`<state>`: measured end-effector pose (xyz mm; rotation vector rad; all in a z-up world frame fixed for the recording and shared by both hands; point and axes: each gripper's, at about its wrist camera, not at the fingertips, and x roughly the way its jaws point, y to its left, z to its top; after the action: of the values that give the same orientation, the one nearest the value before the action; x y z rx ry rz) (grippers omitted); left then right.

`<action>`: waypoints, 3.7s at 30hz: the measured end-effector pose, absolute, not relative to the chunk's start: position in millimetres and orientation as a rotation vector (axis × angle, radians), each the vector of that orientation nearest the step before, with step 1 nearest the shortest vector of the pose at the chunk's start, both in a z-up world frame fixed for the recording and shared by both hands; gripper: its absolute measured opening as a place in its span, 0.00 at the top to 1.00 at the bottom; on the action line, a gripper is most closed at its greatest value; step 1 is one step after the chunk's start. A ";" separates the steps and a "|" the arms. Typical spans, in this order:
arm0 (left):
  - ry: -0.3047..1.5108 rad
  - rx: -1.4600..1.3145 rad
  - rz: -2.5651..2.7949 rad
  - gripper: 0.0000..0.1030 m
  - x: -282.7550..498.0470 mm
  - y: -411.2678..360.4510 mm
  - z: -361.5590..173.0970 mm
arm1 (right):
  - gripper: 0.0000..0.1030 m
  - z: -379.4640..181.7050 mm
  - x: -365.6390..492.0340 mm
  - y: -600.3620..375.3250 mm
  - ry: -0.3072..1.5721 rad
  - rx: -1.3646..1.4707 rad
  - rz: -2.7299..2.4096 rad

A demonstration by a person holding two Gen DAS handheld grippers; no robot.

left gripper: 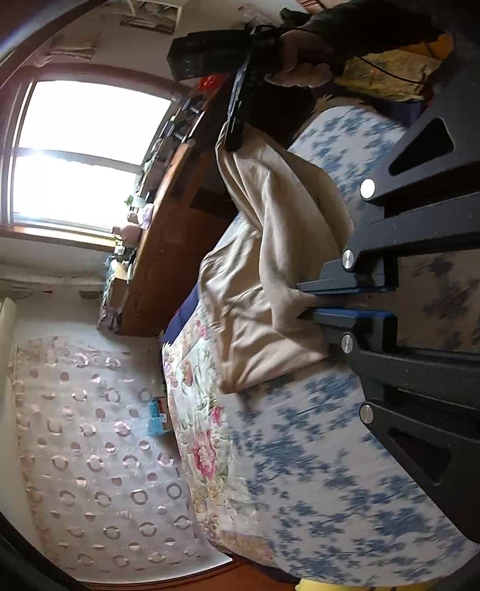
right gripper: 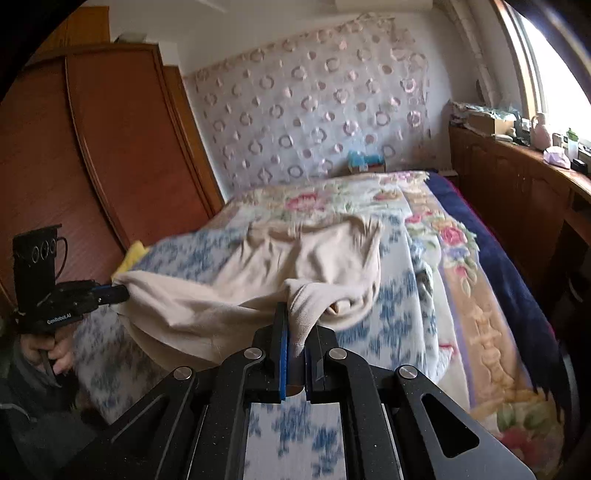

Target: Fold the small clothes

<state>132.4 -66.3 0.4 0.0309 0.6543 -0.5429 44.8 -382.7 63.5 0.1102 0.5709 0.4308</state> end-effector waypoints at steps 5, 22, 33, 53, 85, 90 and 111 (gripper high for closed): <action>0.653 0.015 -0.518 0.94 170.1 -65.0 9.7 | 0.94 66.9 80.4 -382.6 0.544 0.127 0.419; 0.754 0.028 -0.479 0.94 290.0 -74.3 -12.7 | 0.94 64.6 177.2 -373.6 0.611 0.119 0.409; 0.800 0.018 -0.451 0.94 336.1 -73.7 -33.4 | 0.94 66.2 235.1 -353.8 0.660 0.109 0.352; 0.863 0.060 -0.473 0.40 327.4 -66.8 -58.8 | 0.57 66.7 221.7 -336.5 0.772 -0.100 0.374; 0.849 0.049 -0.441 0.40 355.3 -77.0 -67.3 | 0.34 85.9 218.3 -352.2 0.805 0.006 0.263; 0.899 0.040 -0.439 0.40 364.8 -79.6 -79.2 | 0.33 68.8 229.3 -351.6 0.868 0.017 0.260; 0.946 -0.062 -0.560 0.84 380.4 -86.4 -85.9 | 0.66 48.4 268.1 -330.7 0.886 0.011 0.405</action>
<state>380.4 -86.4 -85.9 -0.0621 0.9457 -0.5598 268.1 -330.7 48.4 0.0107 0.8864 0.4055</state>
